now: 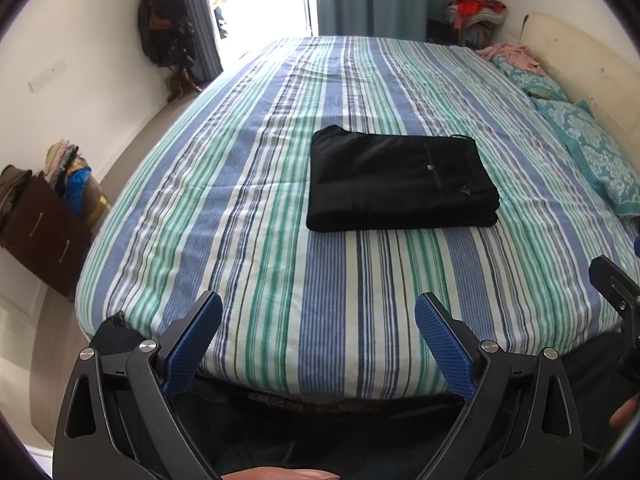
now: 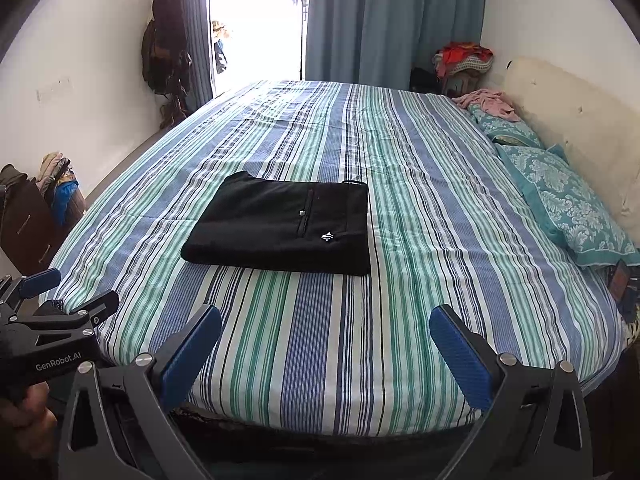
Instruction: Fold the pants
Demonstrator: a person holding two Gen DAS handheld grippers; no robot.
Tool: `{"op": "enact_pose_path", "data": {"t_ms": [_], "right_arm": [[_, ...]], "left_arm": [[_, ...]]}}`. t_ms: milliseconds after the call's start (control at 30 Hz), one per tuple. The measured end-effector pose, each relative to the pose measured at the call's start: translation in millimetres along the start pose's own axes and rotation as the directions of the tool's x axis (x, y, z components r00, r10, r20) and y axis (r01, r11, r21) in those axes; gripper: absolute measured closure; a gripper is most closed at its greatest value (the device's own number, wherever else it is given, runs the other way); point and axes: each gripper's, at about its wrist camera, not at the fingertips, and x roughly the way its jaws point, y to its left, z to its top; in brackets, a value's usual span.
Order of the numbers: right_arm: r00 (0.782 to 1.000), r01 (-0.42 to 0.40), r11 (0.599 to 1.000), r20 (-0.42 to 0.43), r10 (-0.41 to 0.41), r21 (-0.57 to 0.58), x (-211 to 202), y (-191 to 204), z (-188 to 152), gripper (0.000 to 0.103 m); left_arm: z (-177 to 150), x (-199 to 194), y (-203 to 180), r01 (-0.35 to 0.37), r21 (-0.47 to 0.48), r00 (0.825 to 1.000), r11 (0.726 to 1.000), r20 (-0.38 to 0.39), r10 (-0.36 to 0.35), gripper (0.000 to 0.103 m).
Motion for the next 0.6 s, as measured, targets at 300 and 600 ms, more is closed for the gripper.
{"op": "enact_pose_path", "data": {"t_ms": [300, 600], "right_arm": [[1.0, -0.001, 1.0, -0.007, 0.001, 0.001, 1.2, -1.5, -1.5, 0.0], [1.0, 0.0, 1.0, -0.013, 0.0, 0.005, 3.4, -2.1, -2.0, 0.0]], "left_arm": [[0.0, 0.8, -0.3, 0.001, 0.001, 1.0, 1.0, 0.0, -0.001, 0.005], [-0.3, 1.7, -0.3, 0.001, 0.003, 1.0, 1.0, -0.001, -0.001, 0.005]]}}
